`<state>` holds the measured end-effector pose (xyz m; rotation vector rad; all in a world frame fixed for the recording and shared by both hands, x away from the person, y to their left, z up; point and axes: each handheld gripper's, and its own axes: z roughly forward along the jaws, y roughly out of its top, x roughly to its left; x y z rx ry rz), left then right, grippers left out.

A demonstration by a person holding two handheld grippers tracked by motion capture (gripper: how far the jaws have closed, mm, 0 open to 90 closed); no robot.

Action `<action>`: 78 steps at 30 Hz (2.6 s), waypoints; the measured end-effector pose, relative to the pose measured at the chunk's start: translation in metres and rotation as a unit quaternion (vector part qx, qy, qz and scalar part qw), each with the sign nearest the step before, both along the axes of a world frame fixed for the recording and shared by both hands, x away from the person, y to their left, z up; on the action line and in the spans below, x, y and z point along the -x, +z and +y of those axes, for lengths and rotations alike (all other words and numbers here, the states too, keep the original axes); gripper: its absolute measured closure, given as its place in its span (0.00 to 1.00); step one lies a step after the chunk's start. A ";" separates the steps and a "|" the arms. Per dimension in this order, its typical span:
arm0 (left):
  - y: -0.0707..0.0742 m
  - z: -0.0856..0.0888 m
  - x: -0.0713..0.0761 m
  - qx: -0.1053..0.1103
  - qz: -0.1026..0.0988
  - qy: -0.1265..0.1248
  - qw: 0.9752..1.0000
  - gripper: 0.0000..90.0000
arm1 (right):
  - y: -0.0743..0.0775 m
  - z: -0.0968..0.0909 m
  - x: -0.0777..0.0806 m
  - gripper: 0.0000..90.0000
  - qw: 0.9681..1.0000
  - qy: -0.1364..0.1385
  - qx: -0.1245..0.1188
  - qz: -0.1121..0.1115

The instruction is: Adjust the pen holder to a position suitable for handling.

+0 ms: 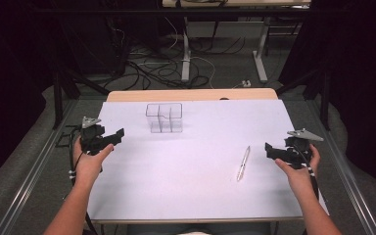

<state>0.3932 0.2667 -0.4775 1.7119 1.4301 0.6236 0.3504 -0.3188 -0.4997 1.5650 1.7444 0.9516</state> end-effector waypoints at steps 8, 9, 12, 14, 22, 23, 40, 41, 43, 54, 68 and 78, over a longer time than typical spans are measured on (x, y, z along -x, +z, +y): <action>0.013 -0.007 -0.015 0.001 -0.004 0.008 1.000 0.33 | 0.000 0.000 0.001 0.00 1.000 0.002 -0.003 0.000; 0.015 -0.008 -0.016 0.003 -0.005 0.010 1.000 0.33 | 0.000 0.000 0.001 0.00 1.000 0.002 -0.003 0.000; 0.022 -0.010 -0.022 0.004 -0.002 0.008 1.000 0.38 | -0.001 0.001 0.001 0.00 1.000 0.001 -0.007 0.003; 0.028 -0.012 -0.026 0.006 0.002 0.004 1.000 0.38 | -0.001 0.000 0.001 0.00 1.000 0.003 -0.005 0.002; 0.042 -0.023 -0.042 -0.010 0.014 -0.005 1.000 0.44 | -0.002 0.001 0.001 0.00 1.000 0.005 -0.006 0.006; 0.042 -0.023 -0.042 -0.010 0.014 -0.005 1.000 0.45 | -0.002 0.002 0.001 0.00 1.000 0.004 -0.010 0.006; 0.058 -0.045 -0.070 -0.011 0.028 -0.009 1.000 0.61 | -0.006 0.001 0.000 0.00 1.000 0.004 -0.012 0.011; 0.058 -0.047 -0.072 -0.006 0.029 -0.011 1.000 0.62 | -0.006 0.001 0.000 0.00 1.000 0.004 -0.013 0.012; 0.057 -0.050 -0.076 -0.007 0.034 -0.009 0.999 0.65 | -0.006 0.001 0.000 0.00 1.000 0.004 -0.015 0.014; 0.048 -0.072 -0.091 -0.028 0.060 -0.002 0.998 0.72 | -0.008 0.002 -0.001 0.00 1.000 0.005 -0.010 0.017; 0.033 -0.085 -0.102 -0.023 0.090 -0.009 0.996 0.79 | -0.010 0.003 -0.003 0.00 1.000 0.001 0.002 0.018; 0.023 -0.093 -0.108 -0.029 0.094 -0.010 0.995 0.83 | -0.010 0.004 -0.003 0.00 1.000 0.004 0.001 0.021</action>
